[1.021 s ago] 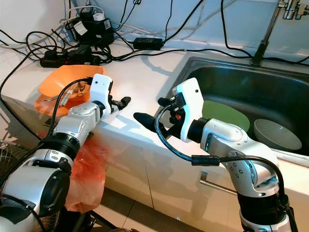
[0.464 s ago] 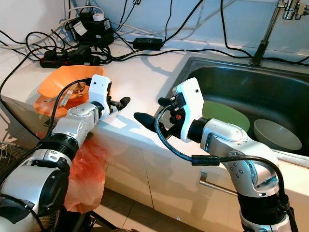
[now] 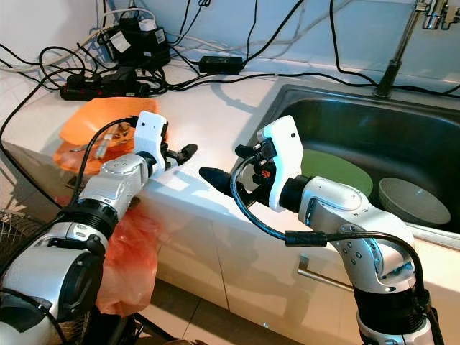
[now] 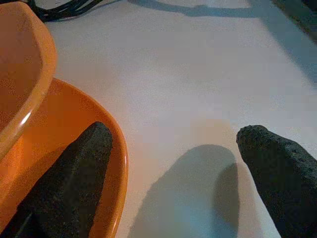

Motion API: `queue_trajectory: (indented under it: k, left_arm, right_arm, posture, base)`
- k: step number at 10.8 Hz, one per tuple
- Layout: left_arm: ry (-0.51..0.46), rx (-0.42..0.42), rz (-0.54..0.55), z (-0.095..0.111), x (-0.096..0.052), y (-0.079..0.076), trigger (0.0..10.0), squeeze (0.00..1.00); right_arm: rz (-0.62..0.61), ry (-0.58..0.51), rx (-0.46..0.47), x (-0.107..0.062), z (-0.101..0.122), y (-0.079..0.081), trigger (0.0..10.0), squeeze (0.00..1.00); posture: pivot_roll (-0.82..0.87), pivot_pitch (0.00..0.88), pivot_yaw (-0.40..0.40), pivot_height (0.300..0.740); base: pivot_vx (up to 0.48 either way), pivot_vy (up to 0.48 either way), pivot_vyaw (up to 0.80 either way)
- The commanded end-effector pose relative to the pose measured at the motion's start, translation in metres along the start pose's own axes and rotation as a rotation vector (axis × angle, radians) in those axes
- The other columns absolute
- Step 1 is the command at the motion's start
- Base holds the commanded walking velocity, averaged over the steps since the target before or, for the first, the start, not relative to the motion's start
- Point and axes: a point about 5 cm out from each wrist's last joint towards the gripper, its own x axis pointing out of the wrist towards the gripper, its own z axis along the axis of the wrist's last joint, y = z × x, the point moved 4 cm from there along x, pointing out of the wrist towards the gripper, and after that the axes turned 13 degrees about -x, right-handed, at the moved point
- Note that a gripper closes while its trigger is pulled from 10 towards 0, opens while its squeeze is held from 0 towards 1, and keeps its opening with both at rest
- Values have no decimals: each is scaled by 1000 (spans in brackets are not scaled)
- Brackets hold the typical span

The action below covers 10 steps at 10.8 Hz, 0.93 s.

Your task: Kitchen organization

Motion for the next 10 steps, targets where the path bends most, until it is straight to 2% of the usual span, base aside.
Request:
queue_trajectory:
  k: [1, 4, 7, 10]
  left_arm:
    - [106, -19, -39, -29, 1, -7, 10000, 0]
    - [103, -6, -107, -27, 5, -24, 10000, 0]
    - [108, 3, -211, -31, 9, -54, 10000, 0]
    - [113, 10, -275, -33, 12, -77, 10000, 0]
  right_arm:
    - [-1, -5, -22, -1, 3, 2, 10000, 0]
    - [-2, -6, -21, -1, 3, 2, 10000, 0]
    - [-4, -7, -20, -1, 3, 2, 10000, 0]
    - [-5, -8, -21, 0, 4, 2, 10000, 0]
  posture:
    - [-78, 0, 73, 740]
    - [-78, 0, 73, 740]
    - [-83, 0, 78, 740]
    - [-84, 0, 78, 740]
  base:
    - [0, 0, 0]
    - [0, 0, 0]
    - [0, 0, 0]
    - [0, 0, 0]
